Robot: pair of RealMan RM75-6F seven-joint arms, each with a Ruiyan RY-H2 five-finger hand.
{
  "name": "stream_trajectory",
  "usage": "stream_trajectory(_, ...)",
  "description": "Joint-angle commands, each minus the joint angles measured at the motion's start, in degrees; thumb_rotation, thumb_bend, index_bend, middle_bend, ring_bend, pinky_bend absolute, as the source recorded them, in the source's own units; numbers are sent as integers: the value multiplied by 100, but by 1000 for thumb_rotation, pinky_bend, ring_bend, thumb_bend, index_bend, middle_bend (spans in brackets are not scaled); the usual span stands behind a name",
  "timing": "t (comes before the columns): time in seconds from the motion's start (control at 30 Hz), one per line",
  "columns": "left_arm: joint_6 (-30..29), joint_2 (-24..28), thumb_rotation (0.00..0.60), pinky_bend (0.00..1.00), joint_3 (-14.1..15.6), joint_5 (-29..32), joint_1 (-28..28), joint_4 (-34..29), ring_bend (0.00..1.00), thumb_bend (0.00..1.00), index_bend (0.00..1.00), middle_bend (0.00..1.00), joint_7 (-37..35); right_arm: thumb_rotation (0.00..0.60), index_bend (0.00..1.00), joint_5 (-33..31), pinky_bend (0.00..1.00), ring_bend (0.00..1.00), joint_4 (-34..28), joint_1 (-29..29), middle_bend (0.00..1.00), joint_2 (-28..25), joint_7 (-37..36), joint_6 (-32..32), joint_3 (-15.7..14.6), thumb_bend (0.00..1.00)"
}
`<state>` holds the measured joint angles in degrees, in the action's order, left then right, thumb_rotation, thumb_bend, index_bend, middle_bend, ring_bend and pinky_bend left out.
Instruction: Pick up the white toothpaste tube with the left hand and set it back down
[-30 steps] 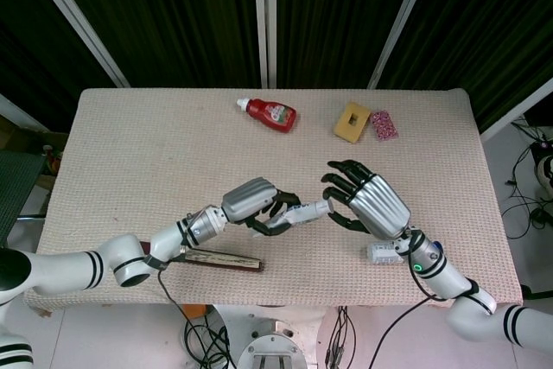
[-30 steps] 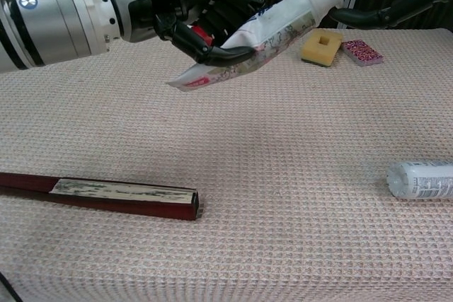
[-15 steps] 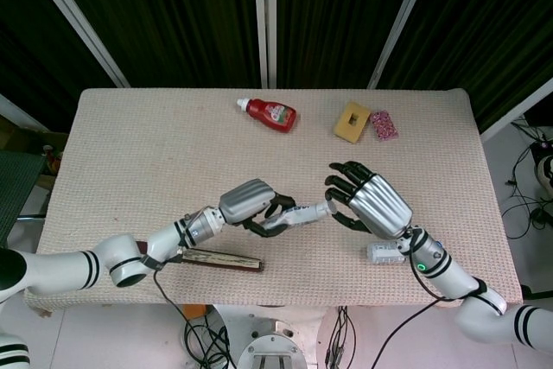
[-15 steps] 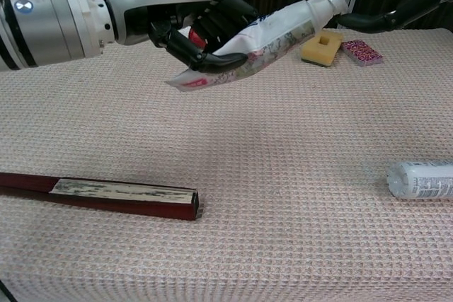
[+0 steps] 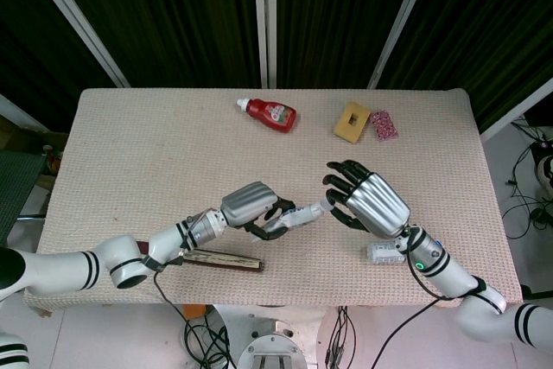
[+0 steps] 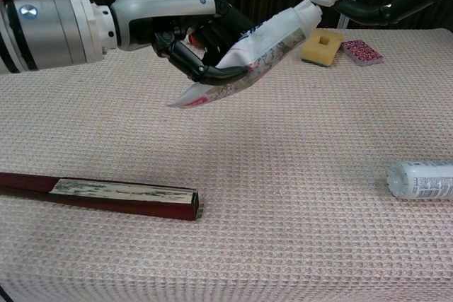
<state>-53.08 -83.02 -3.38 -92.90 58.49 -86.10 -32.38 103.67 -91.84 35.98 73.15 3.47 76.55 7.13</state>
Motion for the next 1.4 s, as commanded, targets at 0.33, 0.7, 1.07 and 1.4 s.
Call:
stream_trajectory(0.33, 120, 15, 486, 707, 11, 69, 11, -51, 664, 781, 622, 755, 237, 600, 597, -33, 334, 198, 18, 59, 408, 21, -25, 20, 47, 628)
stream_trajectory(0.7, 231, 42, 468, 702, -42, 180, 31, -187, 664, 784, 622, 755, 480, 600, 593, -32, 334, 198, 80, 227, 408, 150, -48, -114, 74, 628)
stream_trajectory(1.07, 232, 63, 465, 701, -57, 222, -1, -223, 664, 783, 622, 755, 489, 600, 587, -32, 335, 198, 143, 265, 407, 213, -53, -73, 58, 628)
stream_trajectory(1.4, 207, -254, 466, 669, -78, 612, -212, 456, 659, 784, 622, 754, 1107, 600, 500, -387, 334, 192, 152, -263, 393, -8, -184, 557, 63, 482)
